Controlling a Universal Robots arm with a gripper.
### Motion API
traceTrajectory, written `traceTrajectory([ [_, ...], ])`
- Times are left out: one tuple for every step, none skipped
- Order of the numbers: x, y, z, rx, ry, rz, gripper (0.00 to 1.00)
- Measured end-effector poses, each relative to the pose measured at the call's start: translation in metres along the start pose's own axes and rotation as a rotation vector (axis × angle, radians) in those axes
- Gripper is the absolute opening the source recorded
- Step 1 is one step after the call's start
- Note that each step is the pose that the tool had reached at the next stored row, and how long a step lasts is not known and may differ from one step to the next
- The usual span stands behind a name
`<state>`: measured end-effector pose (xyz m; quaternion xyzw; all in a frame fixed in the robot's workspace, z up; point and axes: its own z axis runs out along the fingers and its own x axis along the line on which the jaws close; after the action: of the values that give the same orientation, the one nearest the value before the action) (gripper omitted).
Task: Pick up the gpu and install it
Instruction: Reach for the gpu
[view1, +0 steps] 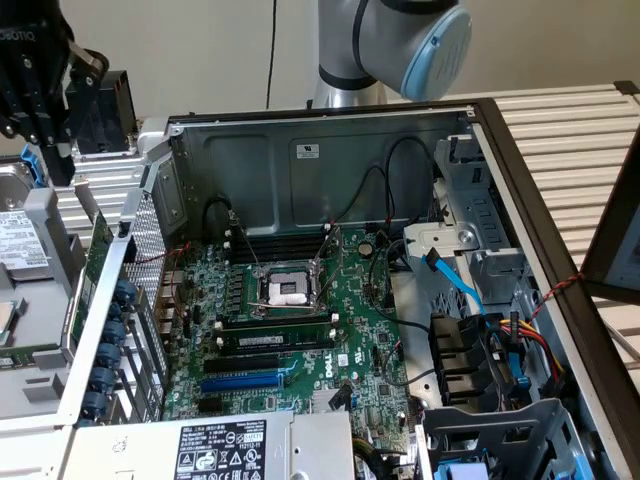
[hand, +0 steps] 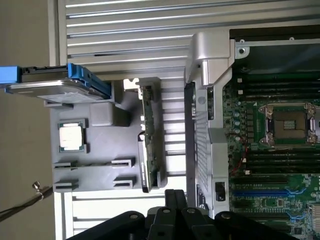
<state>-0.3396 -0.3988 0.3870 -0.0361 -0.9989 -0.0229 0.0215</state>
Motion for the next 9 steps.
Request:
traceTrajectory([
  [0.004, -0.0003, 0.0004, 0.0001, 0.0005, 0.000, 0.11],
  [0.009, -0.0007, 0.0008, -0.0001, 0.0009, 0.000, 0.11],
  [0.014, -0.0010, 0.0010, -0.0001, 0.0012, 0.000, 0.11],
  [0.018, -0.0014, 0.0014, -0.0004, 0.0015, 0.000, 0.11],
  [0.023, -0.0017, 0.0017, -0.0006, 0.0017, 0.000, 0.11],
  [0.027, -0.0020, 0.0020, -0.0009, 0.0019, 0.000, 0.11],
  [0.032, -0.0024, 0.0023, -0.0014, 0.0019, 0.000, 0.11],
  [0.036, -0.0027, 0.0026, -0.0019, 0.0021, 0.000, 0.11],
  [0.041, -0.0030, 0.0028, -0.0026, 0.0021, 0.000, 0.11],
])
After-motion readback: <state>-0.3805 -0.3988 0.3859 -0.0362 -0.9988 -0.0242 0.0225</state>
